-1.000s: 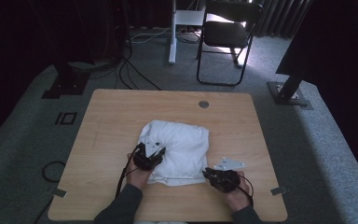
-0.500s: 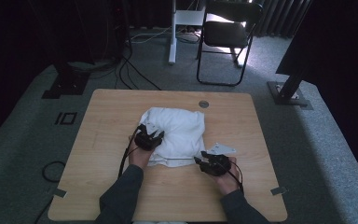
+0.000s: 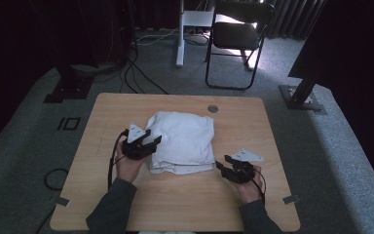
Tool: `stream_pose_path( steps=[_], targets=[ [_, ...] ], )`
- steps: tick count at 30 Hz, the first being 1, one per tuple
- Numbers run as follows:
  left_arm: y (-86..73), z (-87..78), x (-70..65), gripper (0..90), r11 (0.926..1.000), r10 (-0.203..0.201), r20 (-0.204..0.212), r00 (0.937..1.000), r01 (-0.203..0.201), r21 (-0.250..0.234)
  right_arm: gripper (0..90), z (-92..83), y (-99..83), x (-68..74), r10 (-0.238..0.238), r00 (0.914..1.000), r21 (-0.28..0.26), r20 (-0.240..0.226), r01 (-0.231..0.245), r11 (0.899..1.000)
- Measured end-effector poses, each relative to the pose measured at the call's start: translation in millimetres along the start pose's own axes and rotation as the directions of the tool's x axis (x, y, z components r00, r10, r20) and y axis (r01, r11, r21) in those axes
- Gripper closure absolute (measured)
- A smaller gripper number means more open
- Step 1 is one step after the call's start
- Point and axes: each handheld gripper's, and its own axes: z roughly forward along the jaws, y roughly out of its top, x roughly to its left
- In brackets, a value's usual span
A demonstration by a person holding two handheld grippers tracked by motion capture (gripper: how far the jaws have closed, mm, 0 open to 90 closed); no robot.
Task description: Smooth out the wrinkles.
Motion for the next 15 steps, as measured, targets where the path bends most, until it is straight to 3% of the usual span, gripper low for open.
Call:
stream_pose_path(
  steps=[1, 2, 3, 5, 11, 15],
  targets=[
    [-1.3, -12.4, 3.7, 47.5, 0.9998, -0.016, 0.006, 0.9998, 0.016, -0.011, 49.4, -5.3, -3.4, -7.9, 0.022, 0.9996, -0.004, 0.016, -0.022, 1.000],
    [-1.3, -12.4, 3.7, 47.5, 0.9998, -0.016, 0.006, 0.9998, 0.016, -0.011, 49.4, -5.3, -3.4, -7.9, 0.022, 0.9996, -0.004, 0.016, -0.022, 1.000],
    [-4.9, -24.1, 7.2, 47.5, 0.9994, -0.029, 0.007, 0.9996, 0.029, -0.018, 48.3, -8.5, -5.8, -12.7, 0.034, 0.9990, -0.006, 0.029, -0.034, 0.999],
    [-10.3, -32.5, 9.6, 47.4, 0.9994, -0.033, 0.008, 0.9994, 0.034, -0.010, 47.5, -11.9, -8.1, -17.7, 0.049, 0.9980, -0.010, 0.039, -0.049, 0.999],
    [-27.5, -43.1, 14.8, 47.4, 0.9995, -0.029, -0.007, 0.9996, 0.029, 0.016, 47.3, -19.6, -12.3, -27.1, 0.088, 0.9941, -0.025, 0.063, -0.087, 0.996],
    [-29.3, -43.4, 16.4, 47.0, 0.9995, -0.017, -0.023, 0.9996, 0.018, 0.026, 47.2, -21.0, -11.5, -30.6, 0.106, 0.9924, -0.037, 0.063, -0.103, 0.994]
  ],
)
